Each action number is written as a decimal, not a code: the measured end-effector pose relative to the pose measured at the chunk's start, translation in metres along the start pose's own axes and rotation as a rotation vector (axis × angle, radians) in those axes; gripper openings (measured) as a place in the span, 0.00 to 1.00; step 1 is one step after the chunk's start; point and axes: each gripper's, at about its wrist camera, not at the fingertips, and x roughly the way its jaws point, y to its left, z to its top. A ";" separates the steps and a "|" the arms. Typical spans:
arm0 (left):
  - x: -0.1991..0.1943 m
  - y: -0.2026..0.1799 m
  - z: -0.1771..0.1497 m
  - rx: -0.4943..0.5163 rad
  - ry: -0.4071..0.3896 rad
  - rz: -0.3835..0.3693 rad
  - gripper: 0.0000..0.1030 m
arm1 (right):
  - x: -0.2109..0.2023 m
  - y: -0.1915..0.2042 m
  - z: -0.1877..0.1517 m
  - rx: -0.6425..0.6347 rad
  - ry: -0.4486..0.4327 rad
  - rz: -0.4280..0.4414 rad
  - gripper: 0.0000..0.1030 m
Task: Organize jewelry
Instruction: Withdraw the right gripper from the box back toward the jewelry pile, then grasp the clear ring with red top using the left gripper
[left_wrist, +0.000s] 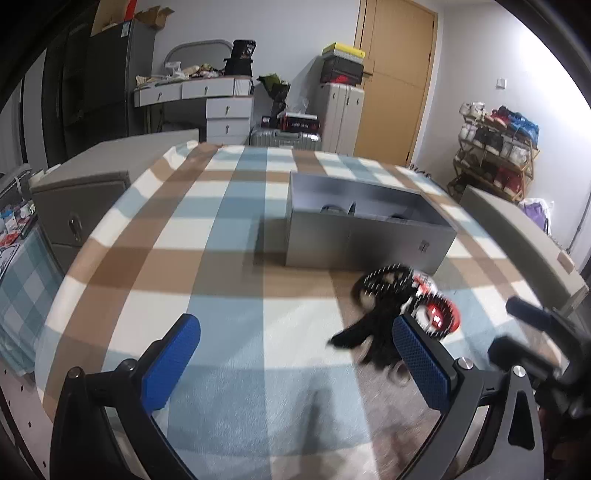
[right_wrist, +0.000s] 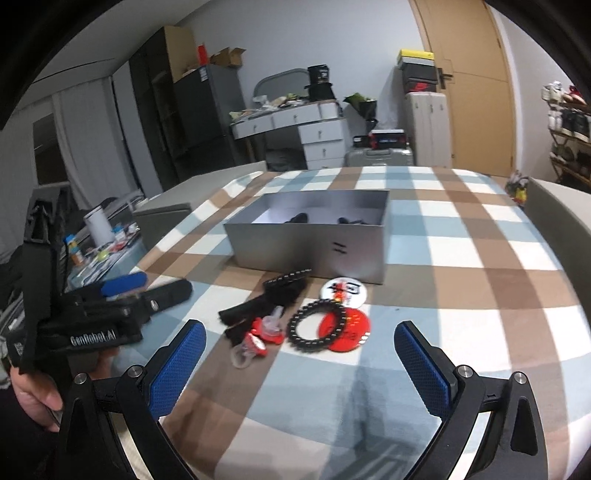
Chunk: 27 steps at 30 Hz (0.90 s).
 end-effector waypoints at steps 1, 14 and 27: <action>0.000 0.001 -0.003 0.004 0.008 0.003 0.99 | 0.002 0.001 0.001 0.006 0.005 0.007 0.98; -0.003 0.020 -0.013 -0.041 0.037 0.031 0.99 | 0.038 0.012 0.012 0.024 0.076 0.110 0.76; -0.005 0.015 -0.016 -0.020 0.051 -0.011 0.99 | 0.053 0.011 0.008 0.051 0.138 0.100 0.33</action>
